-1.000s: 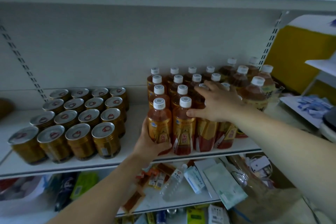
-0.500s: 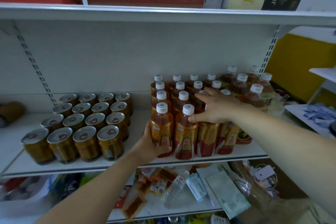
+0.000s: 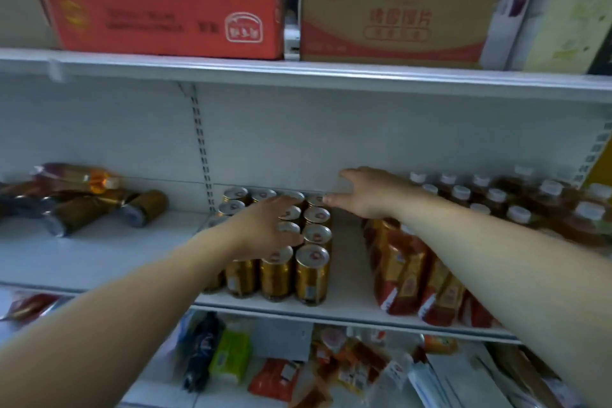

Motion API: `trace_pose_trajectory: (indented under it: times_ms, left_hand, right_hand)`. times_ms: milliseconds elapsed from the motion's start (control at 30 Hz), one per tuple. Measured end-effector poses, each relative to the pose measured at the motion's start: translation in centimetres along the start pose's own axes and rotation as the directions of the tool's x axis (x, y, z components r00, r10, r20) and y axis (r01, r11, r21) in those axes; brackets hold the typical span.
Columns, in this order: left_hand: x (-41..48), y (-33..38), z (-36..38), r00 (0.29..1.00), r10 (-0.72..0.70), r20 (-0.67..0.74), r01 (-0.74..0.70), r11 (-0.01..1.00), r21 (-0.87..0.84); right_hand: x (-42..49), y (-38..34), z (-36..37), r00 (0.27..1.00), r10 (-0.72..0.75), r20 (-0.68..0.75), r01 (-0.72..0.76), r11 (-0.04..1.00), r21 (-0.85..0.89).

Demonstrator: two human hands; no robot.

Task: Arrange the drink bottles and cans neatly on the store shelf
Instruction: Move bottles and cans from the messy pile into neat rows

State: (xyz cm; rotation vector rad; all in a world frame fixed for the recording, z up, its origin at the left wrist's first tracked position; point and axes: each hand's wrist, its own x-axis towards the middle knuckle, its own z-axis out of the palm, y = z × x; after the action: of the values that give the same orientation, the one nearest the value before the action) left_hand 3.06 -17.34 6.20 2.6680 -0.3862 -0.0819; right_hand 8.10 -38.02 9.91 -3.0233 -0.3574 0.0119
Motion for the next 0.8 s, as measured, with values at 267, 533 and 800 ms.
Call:
trace_pose_trajectory:
  times_ms: [267, 533, 800]
  left_hand:
    - [-9.4, -17.6, -9.3, 0.981, -0.171, -0.096, 0.187, 0.964, 0.189]
    - [-18.4, -32.6, -15.9, 0.89, -0.424, -0.169, 0.448, 0.882, 0.145]
    - [-20.3, -43.7, -18.9, 0.81, -0.558, -0.18, 0.577, 0.813, 0.078]
  right_hand:
    - [6.0, -20.3, 1.7, 0.988, -0.152, 0.005, 0.152, 0.988, 0.002]
    - [10.7, -37.9, 3.9, 0.955, -0.296, 0.014, 0.296, 0.955, 0.001]
    - [17.7, -49.4, 6.8, 0.916, -0.399, 0.041, 0.399, 0.917, -0.019]
